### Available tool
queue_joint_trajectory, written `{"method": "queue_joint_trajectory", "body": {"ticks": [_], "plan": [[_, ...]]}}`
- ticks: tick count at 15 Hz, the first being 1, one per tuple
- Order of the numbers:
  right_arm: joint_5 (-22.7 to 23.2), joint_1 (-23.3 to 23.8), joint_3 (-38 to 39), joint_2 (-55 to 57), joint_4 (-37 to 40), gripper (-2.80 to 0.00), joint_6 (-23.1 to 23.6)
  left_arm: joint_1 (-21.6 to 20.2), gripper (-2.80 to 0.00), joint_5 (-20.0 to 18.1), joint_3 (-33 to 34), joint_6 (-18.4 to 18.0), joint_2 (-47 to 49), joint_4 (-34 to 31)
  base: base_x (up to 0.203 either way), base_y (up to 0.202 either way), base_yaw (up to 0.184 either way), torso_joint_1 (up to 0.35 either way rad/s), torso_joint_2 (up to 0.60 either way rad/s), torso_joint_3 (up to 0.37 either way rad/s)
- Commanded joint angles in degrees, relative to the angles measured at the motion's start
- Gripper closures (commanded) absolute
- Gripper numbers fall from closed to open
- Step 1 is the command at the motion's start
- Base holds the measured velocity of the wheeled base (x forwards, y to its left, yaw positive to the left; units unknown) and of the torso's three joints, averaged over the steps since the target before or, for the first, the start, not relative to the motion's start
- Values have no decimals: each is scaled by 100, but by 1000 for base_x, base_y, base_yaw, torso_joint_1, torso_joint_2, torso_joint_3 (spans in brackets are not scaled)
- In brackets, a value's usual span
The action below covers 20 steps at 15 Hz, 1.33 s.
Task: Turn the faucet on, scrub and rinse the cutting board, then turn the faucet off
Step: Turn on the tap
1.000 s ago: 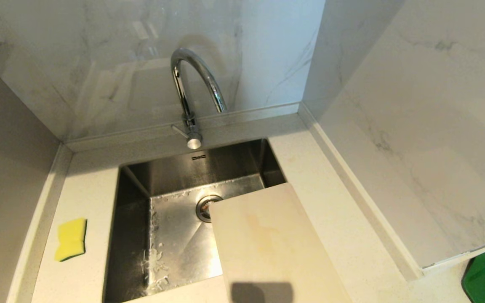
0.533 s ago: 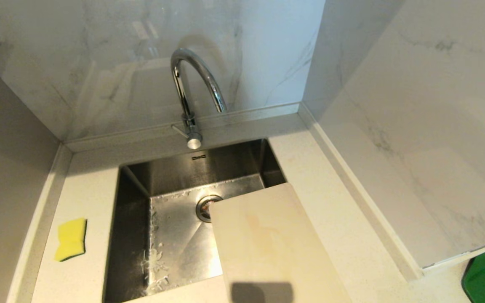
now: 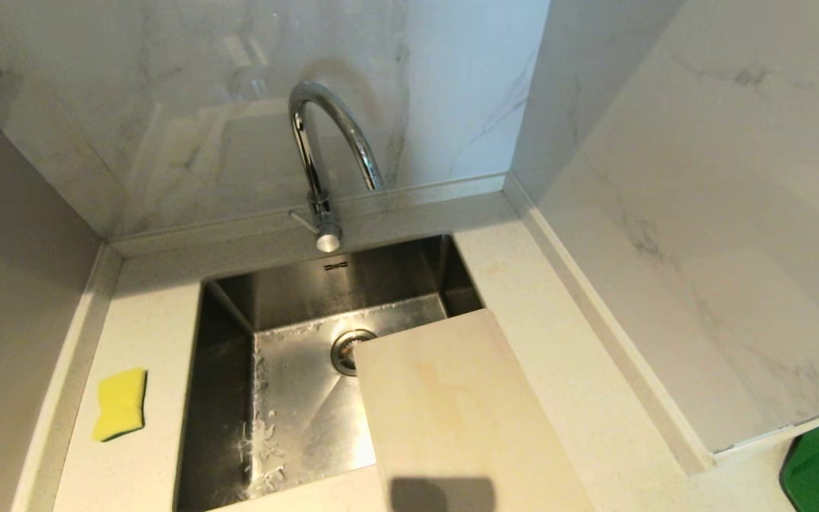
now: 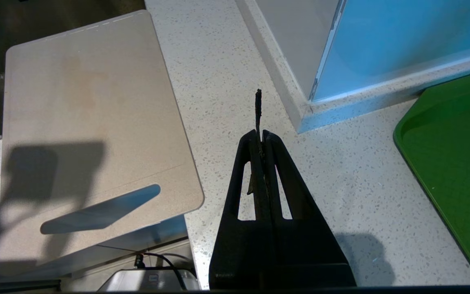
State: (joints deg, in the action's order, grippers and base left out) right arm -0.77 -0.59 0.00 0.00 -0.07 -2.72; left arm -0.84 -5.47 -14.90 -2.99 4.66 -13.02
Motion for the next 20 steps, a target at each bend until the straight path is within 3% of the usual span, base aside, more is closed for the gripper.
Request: {"method": "queue_joint_trajectory", "body": {"ticks": [1,6,10,12,20], "plan": [[-2,-2,9,-9,-1,0,-1,18,0,-119,-488,-112,965,-17,0,0,0,0,0,0],[-2,-2,9,-9,-1,0,-1,71,0,-421,-1678,-278,3038,-4,0,0,0,0,0,0],[-2,-2,9,-9,-1,0,-1,85,0,-1426,-2338,-313,4767,242,0,0,0,0,0,0],[-2,-2,9,-9,-1,0,-1,119,0,-1709,-2783,-288,5634,519,0,0,0,0,0,0],[-2,6,9,-9,-1,0,-1,491,0,-1885,-5274,232,8447,757,0,0,0,0,0,0]]}}
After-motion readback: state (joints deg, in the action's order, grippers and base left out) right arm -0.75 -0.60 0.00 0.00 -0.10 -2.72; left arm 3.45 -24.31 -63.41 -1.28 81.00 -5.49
